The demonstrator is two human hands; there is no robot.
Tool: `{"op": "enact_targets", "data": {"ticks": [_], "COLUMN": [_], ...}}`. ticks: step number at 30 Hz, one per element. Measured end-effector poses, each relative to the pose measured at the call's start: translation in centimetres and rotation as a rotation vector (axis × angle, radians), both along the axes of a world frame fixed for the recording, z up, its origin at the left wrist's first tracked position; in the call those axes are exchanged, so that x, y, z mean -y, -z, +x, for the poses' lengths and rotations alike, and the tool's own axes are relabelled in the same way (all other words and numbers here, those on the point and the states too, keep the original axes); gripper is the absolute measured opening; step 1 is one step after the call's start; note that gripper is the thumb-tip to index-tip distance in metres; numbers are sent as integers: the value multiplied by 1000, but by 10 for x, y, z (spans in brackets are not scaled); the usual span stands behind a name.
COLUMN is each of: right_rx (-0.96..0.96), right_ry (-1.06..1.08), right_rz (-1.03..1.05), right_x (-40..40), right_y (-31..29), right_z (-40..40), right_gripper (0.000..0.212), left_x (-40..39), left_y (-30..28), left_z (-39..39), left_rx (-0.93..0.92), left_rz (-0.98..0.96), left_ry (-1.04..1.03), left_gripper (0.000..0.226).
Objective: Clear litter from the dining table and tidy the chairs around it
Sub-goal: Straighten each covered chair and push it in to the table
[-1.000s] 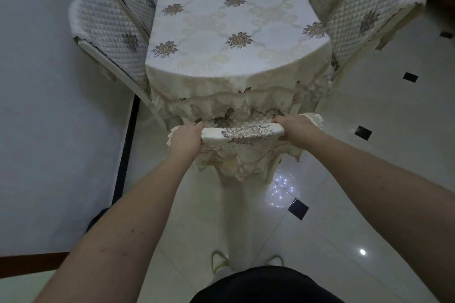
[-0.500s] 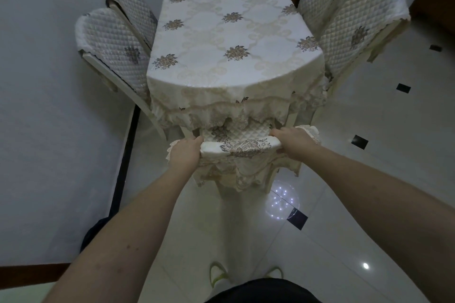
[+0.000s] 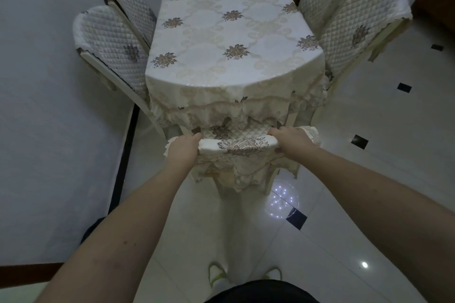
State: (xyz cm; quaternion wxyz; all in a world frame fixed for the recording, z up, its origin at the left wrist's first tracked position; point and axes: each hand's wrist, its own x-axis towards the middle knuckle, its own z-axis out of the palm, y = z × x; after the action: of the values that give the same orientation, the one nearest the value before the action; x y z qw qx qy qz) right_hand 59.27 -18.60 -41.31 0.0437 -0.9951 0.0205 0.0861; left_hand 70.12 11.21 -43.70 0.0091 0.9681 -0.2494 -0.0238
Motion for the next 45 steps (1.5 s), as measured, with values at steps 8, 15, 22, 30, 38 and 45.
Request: {"op": "enact_targets", "data": {"ticks": [8,15,22,30,38,45], "right_rx": [-17,5,33,48,58,147], "right_ry": [1,13,60,60,77,182], "right_rz": [23,28,2,25,20,81], "right_x": [8,15,12,14,13,2], "right_y": [-2,-1,5,7,7,10], "right_z": [2,3,2,11,15,-2], "right_gripper": [44,46,47,50,50,60], "left_x": [8,13,11,14,16,16], "left_y": [0,3,3,3,1,3], "left_z": [-2,-4,-3,4,13,9], "left_rx": [-7,10,37,64,30,5], "left_rz": [23,25,22,1,31,2], "left_ry": [-3,7,20,8,-4,-27], "left_gripper": [23,20,24,24,27,27]}}
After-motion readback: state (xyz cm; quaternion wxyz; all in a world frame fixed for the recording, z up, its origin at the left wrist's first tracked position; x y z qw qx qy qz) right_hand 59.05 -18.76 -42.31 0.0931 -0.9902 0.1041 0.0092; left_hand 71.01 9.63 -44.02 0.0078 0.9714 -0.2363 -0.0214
